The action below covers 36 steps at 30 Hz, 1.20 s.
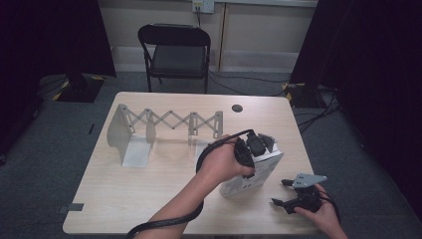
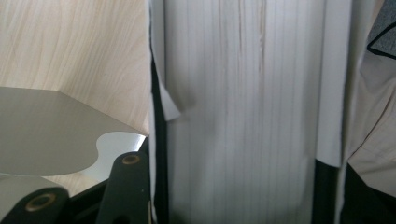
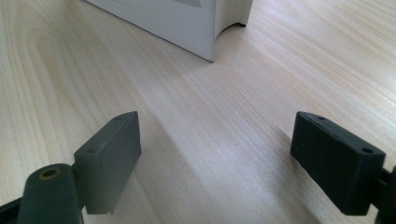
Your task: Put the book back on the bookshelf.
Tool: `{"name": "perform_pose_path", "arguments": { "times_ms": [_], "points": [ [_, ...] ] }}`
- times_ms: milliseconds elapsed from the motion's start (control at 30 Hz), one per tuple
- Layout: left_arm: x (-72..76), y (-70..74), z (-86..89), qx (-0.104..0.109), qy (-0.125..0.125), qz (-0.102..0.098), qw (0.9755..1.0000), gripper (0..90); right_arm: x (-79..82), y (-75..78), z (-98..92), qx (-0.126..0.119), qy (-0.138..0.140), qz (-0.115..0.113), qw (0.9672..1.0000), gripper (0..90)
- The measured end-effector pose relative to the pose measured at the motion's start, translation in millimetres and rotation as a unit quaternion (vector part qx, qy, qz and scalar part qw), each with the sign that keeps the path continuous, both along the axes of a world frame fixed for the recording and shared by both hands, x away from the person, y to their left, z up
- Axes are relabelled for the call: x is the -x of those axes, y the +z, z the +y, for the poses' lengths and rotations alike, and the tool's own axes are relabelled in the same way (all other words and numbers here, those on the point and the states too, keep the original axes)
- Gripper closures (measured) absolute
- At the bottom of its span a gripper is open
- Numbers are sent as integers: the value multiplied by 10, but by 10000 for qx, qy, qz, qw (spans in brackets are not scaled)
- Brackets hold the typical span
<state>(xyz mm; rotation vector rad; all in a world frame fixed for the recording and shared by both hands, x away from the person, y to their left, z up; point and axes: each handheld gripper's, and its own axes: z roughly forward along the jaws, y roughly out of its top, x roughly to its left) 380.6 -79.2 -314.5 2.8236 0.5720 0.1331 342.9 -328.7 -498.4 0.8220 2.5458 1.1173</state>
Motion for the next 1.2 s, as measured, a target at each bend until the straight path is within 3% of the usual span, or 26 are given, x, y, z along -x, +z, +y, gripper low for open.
{"name": "perform_pose_path", "arguments": {
  "times_ms": [233, 400, 600, 833, 1200],
  "points": [
    [63, 43, -23, -112, -29, 5, 9999, 530, -1, 0, -1, -1, 2, 5, 10000, 155],
    [112, 114, 35, -92, -8, 151, 9998, 532, -1, 0, 0, -7, -3, 3, 10000, 155],
    [142, 195, 183, -13, 186, 328, 9993, 532, 0, 1, 0, -4, -5, 5, 10000, 155],
    [155, 243, 391, -165, 362, 448, 9982, 533, 0, 2, -1, 2, 2, 12, 10000, 155],
    [160, 244, 747, -150, 765, 680, 9946, 533, 0, 1, 0, -5, -8, 8, 10000, 155]
  ]
}}
